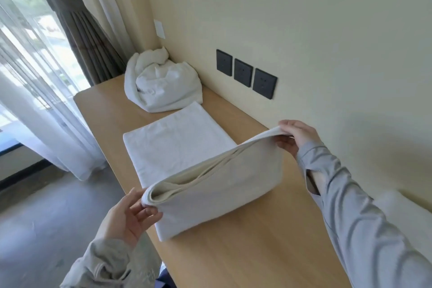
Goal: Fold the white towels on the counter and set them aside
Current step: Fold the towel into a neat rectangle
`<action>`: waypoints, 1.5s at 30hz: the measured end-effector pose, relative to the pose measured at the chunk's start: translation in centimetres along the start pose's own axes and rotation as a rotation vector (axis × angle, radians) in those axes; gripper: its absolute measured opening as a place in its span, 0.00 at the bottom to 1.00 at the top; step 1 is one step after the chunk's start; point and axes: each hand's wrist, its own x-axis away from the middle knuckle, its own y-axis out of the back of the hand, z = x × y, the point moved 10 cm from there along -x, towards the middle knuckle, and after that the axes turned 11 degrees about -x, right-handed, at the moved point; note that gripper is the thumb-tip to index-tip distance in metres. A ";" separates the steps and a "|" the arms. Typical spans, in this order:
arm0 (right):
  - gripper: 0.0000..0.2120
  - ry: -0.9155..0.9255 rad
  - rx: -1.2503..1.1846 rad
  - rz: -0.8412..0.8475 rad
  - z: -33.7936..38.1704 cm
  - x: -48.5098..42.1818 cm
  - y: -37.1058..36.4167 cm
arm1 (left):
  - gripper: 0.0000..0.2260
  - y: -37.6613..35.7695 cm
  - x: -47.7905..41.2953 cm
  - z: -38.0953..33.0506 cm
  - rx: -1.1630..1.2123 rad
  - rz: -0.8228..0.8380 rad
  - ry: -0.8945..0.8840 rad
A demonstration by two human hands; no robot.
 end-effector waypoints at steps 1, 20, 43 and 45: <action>0.09 -0.006 -0.012 -0.002 -0.2 -1.0 -1.9 | 0.23 0.7 -1.4 -0.7 0.030 -0.014 0.023; 0.13 -0.432 0.386 -0.111 -22.3 -25.5 -26.0 | 0.26 13.5 -30.9 -4.0 -0.169 -0.158 0.575; 0.14 0.119 1.318 0.054 -21.1 -29.6 -28.1 | 0.05 12.7 -39.9 -12.8 -0.962 -0.167 -0.187; 0.12 0.162 1.337 0.018 -20.6 -29.6 -28.0 | 0.05 12.7 -40.1 -13.0 -0.959 -0.154 -0.212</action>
